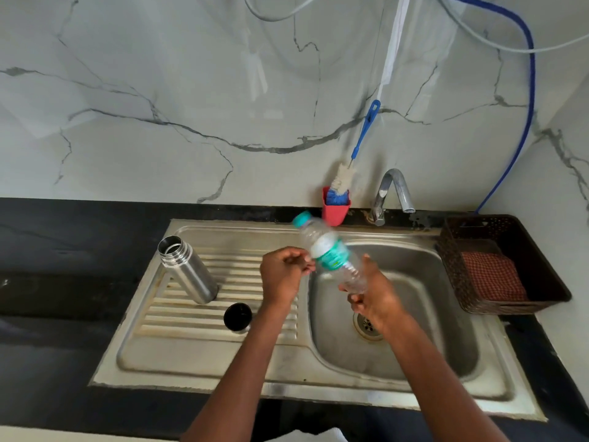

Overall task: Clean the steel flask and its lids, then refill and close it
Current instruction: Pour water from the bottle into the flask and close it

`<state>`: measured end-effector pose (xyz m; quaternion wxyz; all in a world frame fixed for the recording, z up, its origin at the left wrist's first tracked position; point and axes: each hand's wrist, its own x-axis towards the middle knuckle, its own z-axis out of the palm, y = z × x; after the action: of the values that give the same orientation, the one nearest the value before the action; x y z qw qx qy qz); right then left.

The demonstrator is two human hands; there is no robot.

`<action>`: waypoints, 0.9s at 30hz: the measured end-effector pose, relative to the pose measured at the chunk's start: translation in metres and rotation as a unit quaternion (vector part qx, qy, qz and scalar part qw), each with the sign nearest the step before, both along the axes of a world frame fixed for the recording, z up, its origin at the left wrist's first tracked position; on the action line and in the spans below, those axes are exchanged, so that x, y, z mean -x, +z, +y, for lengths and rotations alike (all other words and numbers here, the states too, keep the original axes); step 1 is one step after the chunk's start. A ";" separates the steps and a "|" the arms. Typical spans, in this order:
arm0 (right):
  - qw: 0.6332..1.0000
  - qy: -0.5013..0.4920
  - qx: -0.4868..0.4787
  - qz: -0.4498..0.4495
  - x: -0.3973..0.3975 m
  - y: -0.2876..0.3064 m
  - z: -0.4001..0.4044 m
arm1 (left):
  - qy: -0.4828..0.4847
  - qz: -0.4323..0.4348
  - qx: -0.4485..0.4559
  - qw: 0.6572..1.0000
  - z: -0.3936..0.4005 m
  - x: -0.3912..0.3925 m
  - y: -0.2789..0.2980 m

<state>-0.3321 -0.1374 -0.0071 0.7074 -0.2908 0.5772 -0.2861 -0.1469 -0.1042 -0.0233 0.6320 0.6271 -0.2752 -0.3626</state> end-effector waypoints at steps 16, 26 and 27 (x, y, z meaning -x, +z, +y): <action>0.905 -0.090 0.352 0.222 -0.013 -0.043 -0.005 | -0.015 -0.177 -0.150 0.973 -0.018 -0.044 -0.008; 0.863 0.254 0.308 0.309 -0.019 -0.060 -0.035 | -0.018 -0.118 -0.086 0.989 -0.064 -0.093 -0.024; 0.851 0.280 0.317 0.312 -0.028 -0.059 -0.041 | -0.037 -0.118 -0.081 0.989 -0.072 -0.097 -0.018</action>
<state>-0.3040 -0.1785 -0.0663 0.4101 -0.7223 0.5396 -0.1375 -0.0500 -0.1767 -0.0416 0.5282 0.7045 -0.3406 -0.3298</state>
